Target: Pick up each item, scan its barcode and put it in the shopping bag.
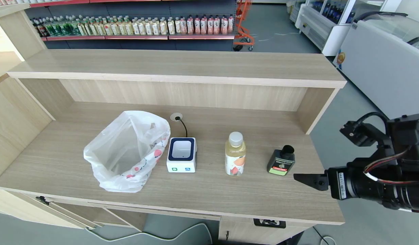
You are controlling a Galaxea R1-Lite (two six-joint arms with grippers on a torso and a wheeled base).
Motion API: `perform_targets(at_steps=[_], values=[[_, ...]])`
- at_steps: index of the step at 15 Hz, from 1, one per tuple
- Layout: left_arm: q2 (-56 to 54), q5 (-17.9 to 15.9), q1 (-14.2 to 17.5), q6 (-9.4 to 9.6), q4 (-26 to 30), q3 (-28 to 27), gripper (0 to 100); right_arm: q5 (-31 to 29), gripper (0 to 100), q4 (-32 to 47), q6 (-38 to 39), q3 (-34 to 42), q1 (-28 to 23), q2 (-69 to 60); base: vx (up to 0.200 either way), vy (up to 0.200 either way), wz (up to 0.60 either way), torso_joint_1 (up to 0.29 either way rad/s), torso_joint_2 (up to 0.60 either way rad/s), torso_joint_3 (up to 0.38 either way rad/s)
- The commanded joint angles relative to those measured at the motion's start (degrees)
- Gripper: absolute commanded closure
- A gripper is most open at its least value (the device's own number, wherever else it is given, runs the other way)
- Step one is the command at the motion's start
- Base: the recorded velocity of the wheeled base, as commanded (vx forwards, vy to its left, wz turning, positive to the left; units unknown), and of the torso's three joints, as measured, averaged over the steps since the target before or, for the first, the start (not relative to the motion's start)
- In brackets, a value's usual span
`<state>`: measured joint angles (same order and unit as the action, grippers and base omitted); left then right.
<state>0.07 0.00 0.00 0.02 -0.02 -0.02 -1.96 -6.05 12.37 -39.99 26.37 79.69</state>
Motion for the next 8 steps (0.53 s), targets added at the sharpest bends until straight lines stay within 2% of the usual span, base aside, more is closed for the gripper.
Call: perform_targets(at_steps=[1, 8], values=[[0.0, 0.0, 0.0, -0.02, -0.1, 0.0, 0, -3.3, 0, -4.2, 3.4, -1.9, 6.4, 11.7, 0.000, 0.000, 0.00, 0.000, 0.00, 0.000], [0.0, 0.0, 0.0, -0.02, 0.0, -0.1, 0, -14.6, 0, -15.9, 3.2, -5.7, 12.0, 26.8, 0.000, 0.000, 0.00, 0.000, 0.00, 0.000]])
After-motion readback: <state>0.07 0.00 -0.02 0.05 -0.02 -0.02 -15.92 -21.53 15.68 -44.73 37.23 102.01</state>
